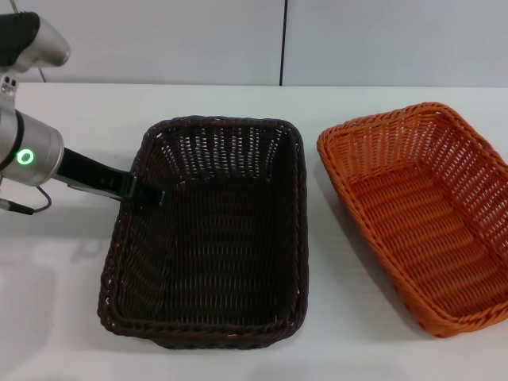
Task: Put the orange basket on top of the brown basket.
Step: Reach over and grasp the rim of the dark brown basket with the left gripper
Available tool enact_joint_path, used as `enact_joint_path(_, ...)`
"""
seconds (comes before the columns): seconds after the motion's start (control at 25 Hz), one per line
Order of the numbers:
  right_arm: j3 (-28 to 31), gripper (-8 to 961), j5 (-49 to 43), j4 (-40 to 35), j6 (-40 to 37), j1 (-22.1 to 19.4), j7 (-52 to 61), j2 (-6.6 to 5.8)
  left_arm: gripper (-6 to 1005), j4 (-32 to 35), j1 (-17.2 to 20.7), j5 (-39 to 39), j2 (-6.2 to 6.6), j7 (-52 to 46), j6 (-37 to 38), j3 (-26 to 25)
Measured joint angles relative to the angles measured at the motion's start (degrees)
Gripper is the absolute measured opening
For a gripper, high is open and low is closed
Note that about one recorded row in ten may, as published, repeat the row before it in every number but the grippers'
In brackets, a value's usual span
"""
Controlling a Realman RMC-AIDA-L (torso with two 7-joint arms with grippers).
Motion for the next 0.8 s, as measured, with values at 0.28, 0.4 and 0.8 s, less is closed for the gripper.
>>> enact_joint_path(0.28, 0.0, 834, 0.0, 0.06, 0.21, 0.02, 0.0, 0.0, 706, -0.49, 0.11, 2.11, -0.03, -0.1, 1.86, 0.12)
enact_joint_path(0.4, 0.0, 830, 0.0, 0.07, 0.24, -0.03, 0.0, 0.0, 611, -0.94, 0.28, 2.11, 0.0, -0.07, 1.88, 0.07)
enact_joint_path(0.8, 0.0, 816, 0.0, 0.02, 1.72, -0.09, 0.0, -0.02, 433, -1.33, 0.21, 2.16, 0.02, 0.17, 1.92, 0.46)
